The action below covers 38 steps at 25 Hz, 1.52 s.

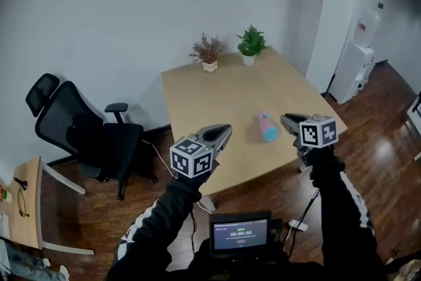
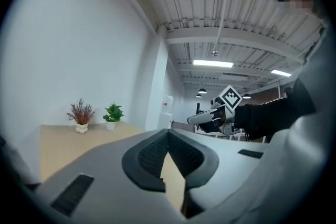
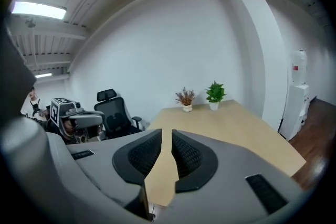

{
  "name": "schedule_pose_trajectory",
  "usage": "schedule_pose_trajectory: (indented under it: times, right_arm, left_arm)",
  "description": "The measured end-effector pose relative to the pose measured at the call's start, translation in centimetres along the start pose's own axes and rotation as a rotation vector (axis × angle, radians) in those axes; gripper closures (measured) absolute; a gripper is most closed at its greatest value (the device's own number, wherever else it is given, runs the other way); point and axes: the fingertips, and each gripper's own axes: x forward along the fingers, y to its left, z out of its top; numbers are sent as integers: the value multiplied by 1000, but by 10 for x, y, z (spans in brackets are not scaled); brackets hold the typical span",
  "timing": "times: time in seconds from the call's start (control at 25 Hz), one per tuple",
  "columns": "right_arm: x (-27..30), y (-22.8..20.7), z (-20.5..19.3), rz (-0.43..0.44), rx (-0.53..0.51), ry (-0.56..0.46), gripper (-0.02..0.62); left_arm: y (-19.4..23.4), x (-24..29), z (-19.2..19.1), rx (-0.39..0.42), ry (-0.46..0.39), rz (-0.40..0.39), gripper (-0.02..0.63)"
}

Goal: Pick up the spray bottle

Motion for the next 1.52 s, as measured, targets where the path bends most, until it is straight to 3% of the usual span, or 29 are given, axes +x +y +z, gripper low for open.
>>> schedule_pose_trajectory:
  times: [0.16,0.2,0.24,0.28,0.44,0.6,0.68,0.84,0.92,1.16,1.32,1.52]
  right_arm:
    - [86,-39,17,-60,15,37,558]
    - [104,-49,23,-60,27,52,541]
    - [121,-59,26,-57,38,75,477]
    - [136,-69,28,-53,46,103,453]
    - [190,-119,18,-54,70,201,453]
    - [238,-176,-7,-16,56,341,451]
    - [257,-202,-23,-3,39,419,364]
    - [288,-255,-62,20,25,552,364]
    - [300,-277,-81,32,24,606,293]
    - [342,-301,-125,49,142,710,238]
    - [362,-311,-146,-1,139,753,238]
    - [374,-315,-167,-67,157,801,238]
  left_arm:
    - [89,37,-2,-34,7,-43,606]
    - [107,47,-1,-46,18,-46,606]
    - [123,58,0,-62,30,-46,606]
    - [136,69,0,-81,40,-49,606]
    - [170,118,-6,-107,71,-57,606]
    - [201,179,-16,-136,99,-13,604]
    - [214,207,-22,-158,117,24,604]
    - [233,269,-49,-204,175,111,589]
    - [242,293,-64,-231,193,160,589]
    - [283,324,-126,-323,283,289,546]
    - [307,335,-164,-376,323,304,546]
    - [322,340,-186,-385,366,268,546]
